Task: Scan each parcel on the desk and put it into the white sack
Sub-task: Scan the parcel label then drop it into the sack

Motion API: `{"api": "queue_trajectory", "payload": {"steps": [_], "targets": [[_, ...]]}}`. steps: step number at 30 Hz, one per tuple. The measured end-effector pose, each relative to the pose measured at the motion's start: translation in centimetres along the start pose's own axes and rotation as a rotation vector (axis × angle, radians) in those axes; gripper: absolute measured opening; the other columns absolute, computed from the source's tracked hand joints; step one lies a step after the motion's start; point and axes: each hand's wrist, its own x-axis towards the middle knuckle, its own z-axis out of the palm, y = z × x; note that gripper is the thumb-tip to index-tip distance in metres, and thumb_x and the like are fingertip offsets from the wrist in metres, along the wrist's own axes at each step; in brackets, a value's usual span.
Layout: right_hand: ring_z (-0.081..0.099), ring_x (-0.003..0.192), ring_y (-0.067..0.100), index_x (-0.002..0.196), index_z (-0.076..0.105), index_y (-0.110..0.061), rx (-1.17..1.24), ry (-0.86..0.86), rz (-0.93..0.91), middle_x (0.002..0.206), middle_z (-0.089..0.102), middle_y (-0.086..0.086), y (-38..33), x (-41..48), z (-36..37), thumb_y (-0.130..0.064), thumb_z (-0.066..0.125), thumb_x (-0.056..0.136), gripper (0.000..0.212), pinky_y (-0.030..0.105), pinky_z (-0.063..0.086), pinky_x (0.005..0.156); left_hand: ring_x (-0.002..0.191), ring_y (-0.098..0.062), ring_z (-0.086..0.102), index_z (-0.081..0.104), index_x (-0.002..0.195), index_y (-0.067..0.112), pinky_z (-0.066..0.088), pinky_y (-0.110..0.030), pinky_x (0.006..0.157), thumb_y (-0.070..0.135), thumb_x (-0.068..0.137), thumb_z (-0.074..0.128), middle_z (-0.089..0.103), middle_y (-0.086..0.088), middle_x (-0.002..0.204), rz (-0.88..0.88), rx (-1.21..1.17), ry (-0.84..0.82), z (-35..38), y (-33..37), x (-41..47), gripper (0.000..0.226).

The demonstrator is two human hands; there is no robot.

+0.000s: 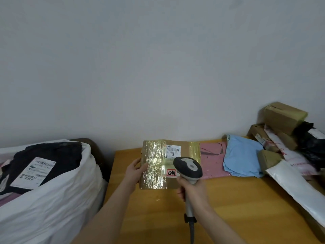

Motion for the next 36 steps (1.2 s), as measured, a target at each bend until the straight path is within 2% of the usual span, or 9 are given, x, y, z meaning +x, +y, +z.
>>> {"api": "queue_trajectory", "payload": {"steps": [11,19,23,30,33,36], "targets": [[0.053,0.044,0.014,0.066,0.062,-0.004,-0.049,0.044,0.036,0.048,0.059,0.003,-1.2,-0.9,-0.2,-0.009,0.063,0.088,0.023,0.026,0.047,0.051,0.094,-0.029,0.063,0.043,0.14,0.014,0.053,-0.034,0.065,0.014,0.088,0.065,0.059,-0.016,0.121,-0.007,0.007,0.004,0.4,-0.7,0.4,0.057],[0.051,0.043,0.014,0.066,0.06,-0.004,-0.042,0.046,0.059,0.047,0.056,0.001,-1.4,-1.1,-0.3,-0.008,0.063,0.088,0.022,0.026,0.046,0.049,0.1,-0.031,0.061,0.041,0.141,0.014,0.053,-0.035,0.069,0.016,0.087,0.066,0.058,-0.017,0.123,-0.008,0.012,0.024,0.6,-1.0,0.5,0.059],[0.05,0.041,0.013,0.067,0.059,-0.004,-0.039,0.042,0.062,0.046,0.055,0.001,-1.6,-1.1,-0.3,-0.008,0.064,0.088,0.022,0.025,0.045,0.047,0.105,-0.032,0.06,0.04,0.142,0.013,0.052,-0.039,0.078,0.017,0.087,0.066,0.057,-0.016,0.125,0.005,0.022,0.033,0.6,-1.0,0.6,0.061],[0.051,0.043,0.014,0.069,0.059,-0.005,-0.044,0.026,0.051,0.049,0.056,0.003,-1.6,-0.8,-0.5,-0.008,0.063,0.088,0.02,0.026,0.045,0.048,0.096,-0.029,0.061,0.041,0.141,0.013,0.051,-0.033,0.066,0.017,0.089,0.064,0.059,-0.017,0.121,0.007,0.012,0.053,0.9,-1.0,0.4,0.057],[0.052,0.043,0.015,0.07,0.061,-0.004,-0.04,0.013,0.024,0.052,0.06,0.005,-1.9,-0.5,-0.6,-0.008,0.064,0.087,0.018,0.026,0.047,0.049,0.087,-0.022,0.061,0.041,0.14,0.014,0.048,-0.031,0.061,0.019,0.089,0.064,0.06,-0.012,0.117,0.01,0.002,0.071,1.1,-0.6,-0.1,0.056],[0.054,0.045,0.015,0.075,0.064,-0.004,-0.022,-0.012,0.001,0.057,0.064,0.009,-2.5,0.4,-0.4,-0.009,0.064,0.088,0.015,0.026,0.047,0.05,0.09,-0.019,0.058,0.041,0.142,0.015,0.048,-0.032,0.066,0.023,0.09,0.063,0.058,-0.009,0.118,0.023,0.001,0.104,0.7,0.1,-0.8,0.057]]}}
